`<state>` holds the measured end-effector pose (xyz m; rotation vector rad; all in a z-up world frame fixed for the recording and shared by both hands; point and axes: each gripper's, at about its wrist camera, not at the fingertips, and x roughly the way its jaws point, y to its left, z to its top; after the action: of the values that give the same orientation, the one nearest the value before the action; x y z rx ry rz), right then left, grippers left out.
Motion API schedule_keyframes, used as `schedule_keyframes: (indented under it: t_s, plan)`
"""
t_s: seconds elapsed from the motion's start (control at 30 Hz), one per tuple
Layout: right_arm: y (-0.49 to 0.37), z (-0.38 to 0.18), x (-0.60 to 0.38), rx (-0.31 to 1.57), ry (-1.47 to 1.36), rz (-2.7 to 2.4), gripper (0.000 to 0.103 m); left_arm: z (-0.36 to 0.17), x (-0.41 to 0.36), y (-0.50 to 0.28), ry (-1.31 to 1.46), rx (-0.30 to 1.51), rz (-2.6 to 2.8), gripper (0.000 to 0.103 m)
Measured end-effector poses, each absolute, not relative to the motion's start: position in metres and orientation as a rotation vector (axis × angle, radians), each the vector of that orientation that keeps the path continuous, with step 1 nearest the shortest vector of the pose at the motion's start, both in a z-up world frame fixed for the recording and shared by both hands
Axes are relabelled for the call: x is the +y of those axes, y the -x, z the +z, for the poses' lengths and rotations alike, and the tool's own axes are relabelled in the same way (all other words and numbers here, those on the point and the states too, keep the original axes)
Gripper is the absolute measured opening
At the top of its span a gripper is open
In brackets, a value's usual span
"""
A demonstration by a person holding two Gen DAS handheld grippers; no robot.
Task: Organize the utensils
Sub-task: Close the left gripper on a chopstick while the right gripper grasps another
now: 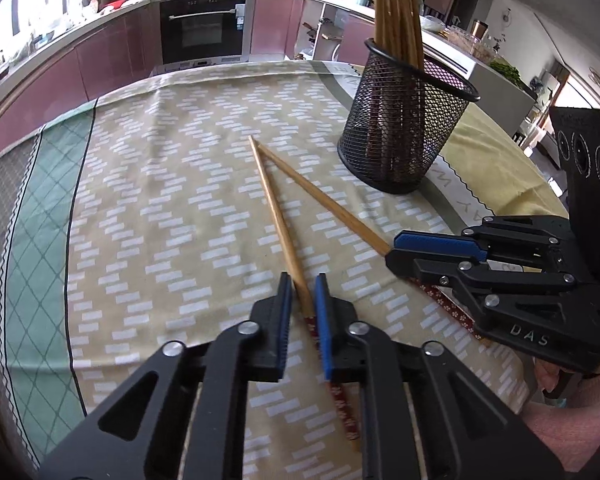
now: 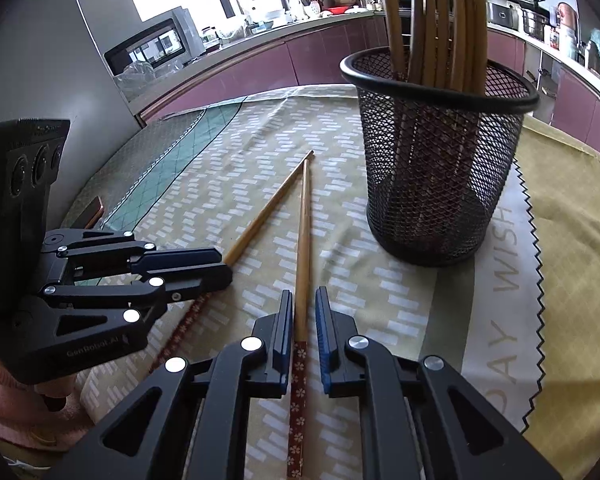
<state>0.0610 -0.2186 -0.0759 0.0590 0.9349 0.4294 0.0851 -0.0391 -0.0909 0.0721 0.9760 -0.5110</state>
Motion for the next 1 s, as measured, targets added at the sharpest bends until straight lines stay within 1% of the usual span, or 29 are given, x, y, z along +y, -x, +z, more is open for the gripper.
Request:
schedule_keyframes:
  t_s: [0.13,0.4,0.47,0.53,0.6,0.67,0.73,0.8,1.0]
  plan:
    - [-0.059,-0.076,-0.223,0.943,-0.078,0.431,0.008,-0.092,-0.036,-0.080,-0.062,0.982,-0.509,0.010]
    - [-0.054,-0.073,-0.217,0.967,-0.072,0.484,0.009,-0.092,-0.034,-0.072,-0.063,0.998,-0.532,0.010]
    - [-0.056,-0.071,-0.216,0.958,-0.070,0.482,0.009,-0.090,-0.034,-0.071,-0.064,0.994,-0.533,0.012]
    - [-0.061,-0.068,-0.214,0.943,-0.058,0.466,0.010,-0.088,-0.034,-0.072,-0.070,0.984,-0.527,0.018]
    - [-0.066,-0.067,-0.211,0.935,-0.052,0.460,0.010,-0.087,-0.035,-0.076,-0.073,0.978,-0.522,0.021]
    - [-0.071,-0.068,-0.209,0.929,-0.039,0.448,0.014,-0.087,-0.037,-0.081,-0.079,0.973,-0.514,0.022]
    - [-0.076,-0.070,-0.205,0.927,-0.027,0.440,0.020,-0.086,-0.038,-0.085,-0.084,0.969,-0.509,0.026]
    - [-0.080,-0.071,-0.204,0.928,-0.016,0.429,0.021,-0.087,-0.040,-0.089,-0.088,0.968,-0.501,0.029]
    - [-0.090,-0.073,-0.193,0.914,0.026,0.409,0.021,-0.088,-0.046,-0.102,-0.108,0.957,-0.485,0.028]
